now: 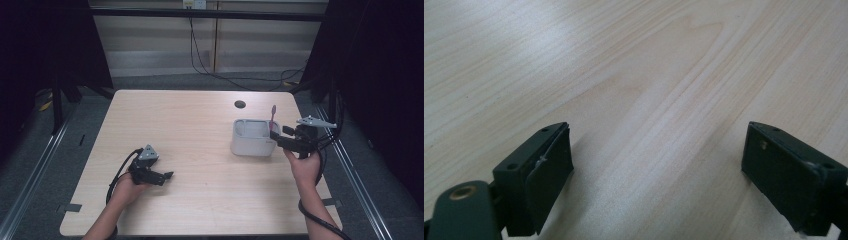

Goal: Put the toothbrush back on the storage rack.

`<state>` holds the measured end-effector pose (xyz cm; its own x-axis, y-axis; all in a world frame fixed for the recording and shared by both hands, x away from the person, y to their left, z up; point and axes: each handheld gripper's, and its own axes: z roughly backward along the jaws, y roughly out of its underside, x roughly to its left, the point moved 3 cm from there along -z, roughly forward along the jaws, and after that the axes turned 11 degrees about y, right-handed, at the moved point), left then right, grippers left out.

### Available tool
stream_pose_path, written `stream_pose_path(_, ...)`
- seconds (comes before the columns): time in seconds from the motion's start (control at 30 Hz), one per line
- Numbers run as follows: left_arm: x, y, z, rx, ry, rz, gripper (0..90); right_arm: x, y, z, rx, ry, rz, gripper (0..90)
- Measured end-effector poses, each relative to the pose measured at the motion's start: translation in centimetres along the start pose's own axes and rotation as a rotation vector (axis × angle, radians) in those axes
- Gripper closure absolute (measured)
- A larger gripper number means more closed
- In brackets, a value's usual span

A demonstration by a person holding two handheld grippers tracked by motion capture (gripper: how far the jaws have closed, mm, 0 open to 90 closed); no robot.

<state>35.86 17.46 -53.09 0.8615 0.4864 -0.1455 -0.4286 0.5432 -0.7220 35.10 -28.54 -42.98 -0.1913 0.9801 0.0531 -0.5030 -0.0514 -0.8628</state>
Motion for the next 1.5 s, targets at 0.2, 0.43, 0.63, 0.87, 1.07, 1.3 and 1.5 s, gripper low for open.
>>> stream_pose_path(0.2, 0.0, 0.0, 0.0, 0.000, 0.000, 0.002, 12.3, 0.2, -0.1, 0.3, 0.008, -0.006, 0.017, 35.1)
stream_pose_path(0.43, 0.0, 0.0, 0.0, -0.001, -0.002, 0.003, 12.3, 0.7, -0.3, 0.8, 0.005, -0.012, 0.047, 34.6)
stream_pose_path(0.63, 0.0, 0.0, 0.0, 0.000, -0.003, 0.005, 12.3, 0.7, -0.2, 1.2, 0.011, -0.021, 0.050, 34.1)
stream_pose_path(0.87, 0.0, 0.0, 0.0, 0.000, -0.003, 0.004, 12.3, 0.5, -0.1, 1.9, 0.026, -0.020, 0.083, 31.3)
stream_pose_path(1.07, -0.1, 0.0, 0.0, -0.001, -0.003, 0.006, 12.3, 0.3, 0.3, 2.6, 0.025, -0.018, 0.098, 30.1)
stream_pose_path(1.3, -0.1, 0.0, 0.0, -0.001, -0.003, 0.006, 12.3, 0.4, 0.6, 3.1, 0.030, -0.027, 0.111, 27.9)
stream_pose_path(1.5, -0.1, 0.0, 0.0, -0.001, -0.003, 0.006, 12.3, 0.5, 1.2, 3.3, 0.040, -0.035, 0.123, 25.7)
